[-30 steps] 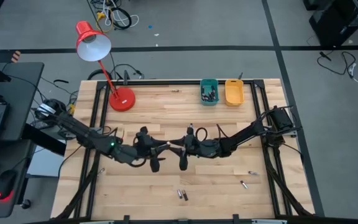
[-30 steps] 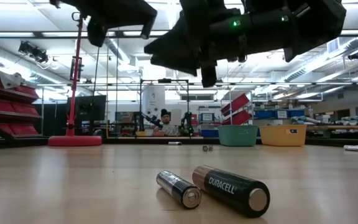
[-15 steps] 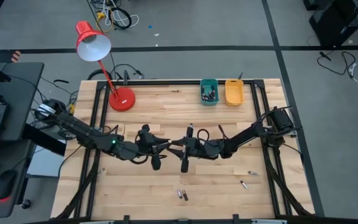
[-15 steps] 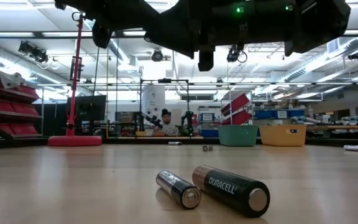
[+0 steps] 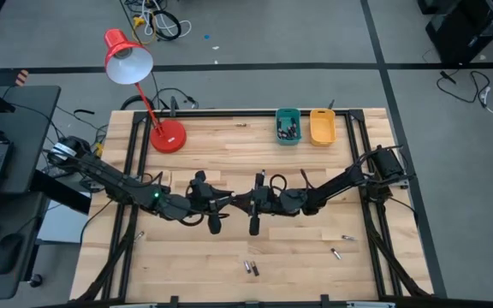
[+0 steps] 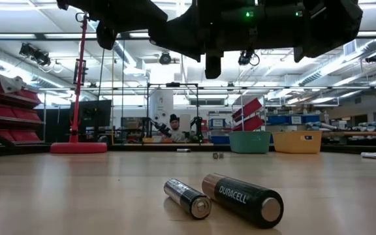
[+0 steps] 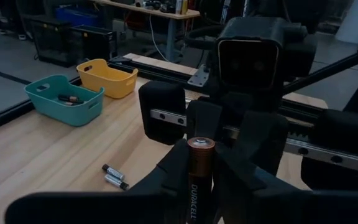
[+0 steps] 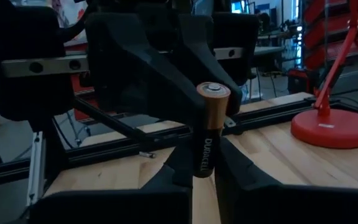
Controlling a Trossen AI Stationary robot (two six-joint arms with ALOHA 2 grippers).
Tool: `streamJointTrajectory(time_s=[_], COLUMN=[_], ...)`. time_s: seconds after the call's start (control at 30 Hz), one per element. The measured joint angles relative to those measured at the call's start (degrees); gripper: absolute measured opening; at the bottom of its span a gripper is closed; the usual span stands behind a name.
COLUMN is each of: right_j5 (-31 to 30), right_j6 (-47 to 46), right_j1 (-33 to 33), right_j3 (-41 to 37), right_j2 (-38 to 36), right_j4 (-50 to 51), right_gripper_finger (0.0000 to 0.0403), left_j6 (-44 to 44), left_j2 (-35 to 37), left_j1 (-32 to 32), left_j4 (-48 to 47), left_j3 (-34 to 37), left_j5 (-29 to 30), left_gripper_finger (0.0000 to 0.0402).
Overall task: Sort batteries
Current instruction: Put the black battery into the green bin
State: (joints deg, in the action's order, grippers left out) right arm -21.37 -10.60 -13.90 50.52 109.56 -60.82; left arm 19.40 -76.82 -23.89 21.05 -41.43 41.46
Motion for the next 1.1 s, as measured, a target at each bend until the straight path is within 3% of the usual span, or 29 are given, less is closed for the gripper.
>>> streamJointTrajectory(time_s=[0.33, 0.53, 0.6, 0.73, 0.87, 1.0, 1.1], right_j5=[-2.89, -4.64, -5.24, -12.32, -17.59, -17.49, -13.38], right_j6=[-0.6, -3.93, -5.37, -6.79, -7.22, -8.63, -9.6], right_j1=[1.51, 5.29, 7.18, 11.98, 18.03, 25.7, 31.55], right_j3=[0.0, 0.0, 0.0, 0.02, 0.02, 0.02, 0.02], right_j2=[-0.04, -0.71, -2.3, -7.03, -12.18, -15.03, -15.17], right_j4=[1.61, 7.76, 12.36, 24.95, 37.86, 45.8, 48.29], right_gripper_finger=[0.0025, 0.0028, 0.0028, 0.003, 0.0031, 0.0031, 0.0032], left_j6=[-3.63, -2.91, -2.03, 0.57, 4.38, 7.8, 9.48], left_j2=[1.54, 9.88, 13.04, 17.33, 17.97, 18.03, 18.07], left_j1=[0.1, -0.7, -1.69, -4.37, -5.89, -6.04, -6.0], left_j4=[-1.3, -13.98, -18.61, -26.83, -33.93, -35.82, -36.11], left_j3=[0.0, -0.03, -0.02, -0.02, 0.04, 2.74, 5.39], left_j5=[1.44, 4.81, 6.78, 11.72, 14.94, 15.87, 16.71], left_gripper_finger=[0.0157, 0.0198, 0.0202, 0.0202, 0.0202, 0.0202, 0.0202])
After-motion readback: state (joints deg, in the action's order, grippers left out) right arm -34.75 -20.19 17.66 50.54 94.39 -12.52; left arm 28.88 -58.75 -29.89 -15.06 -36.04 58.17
